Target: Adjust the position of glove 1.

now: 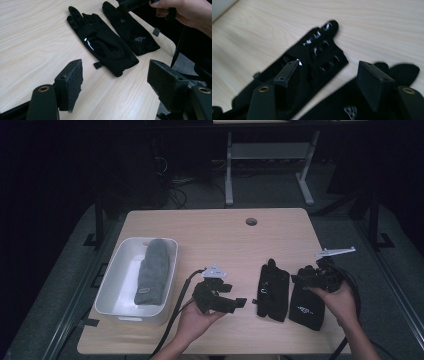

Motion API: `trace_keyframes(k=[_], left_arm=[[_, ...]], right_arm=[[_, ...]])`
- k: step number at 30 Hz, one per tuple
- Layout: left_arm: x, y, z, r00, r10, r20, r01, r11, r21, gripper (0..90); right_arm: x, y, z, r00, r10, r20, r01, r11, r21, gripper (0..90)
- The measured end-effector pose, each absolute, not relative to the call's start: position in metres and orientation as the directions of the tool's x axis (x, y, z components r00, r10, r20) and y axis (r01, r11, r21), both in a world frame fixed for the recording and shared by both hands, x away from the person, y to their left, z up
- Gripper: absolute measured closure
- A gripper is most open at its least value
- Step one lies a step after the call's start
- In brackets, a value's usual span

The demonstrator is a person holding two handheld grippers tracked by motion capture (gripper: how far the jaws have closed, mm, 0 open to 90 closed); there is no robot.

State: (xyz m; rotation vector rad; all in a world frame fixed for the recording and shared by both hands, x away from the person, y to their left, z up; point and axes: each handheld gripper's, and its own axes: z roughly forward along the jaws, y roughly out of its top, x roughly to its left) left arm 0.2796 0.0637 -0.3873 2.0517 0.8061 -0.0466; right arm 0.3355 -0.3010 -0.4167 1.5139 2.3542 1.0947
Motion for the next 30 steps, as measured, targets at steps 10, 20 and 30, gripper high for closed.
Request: trace_keyframes(k=[10, 20, 30], left_arm=[[0.276, 0.055, -0.393, 0.794, 0.517, -0.319, 0.549, -0.387, 0.741, 27.5], [0.275, 0.053, -0.401, 0.795, 0.511, -0.326, 0.555, -0.397, 0.731, 27.0], [0.272, 0.053, -0.408, 0.788, 0.509, -0.346, 0.570, -0.393, 0.721, 27.0]], right_arm=[[0.317, -0.315, -0.437, -0.485, 0.852, 0.199, 0.741, 0.279, 0.611, 36.4], [0.305, -0.321, -0.454, -0.491, 0.866, 0.096, 0.733, 0.352, 0.582, 39.5], [0.299, -0.315, -0.459, -0.508, 0.861, 0.030, 0.707, 0.397, 0.585, 55.9]])
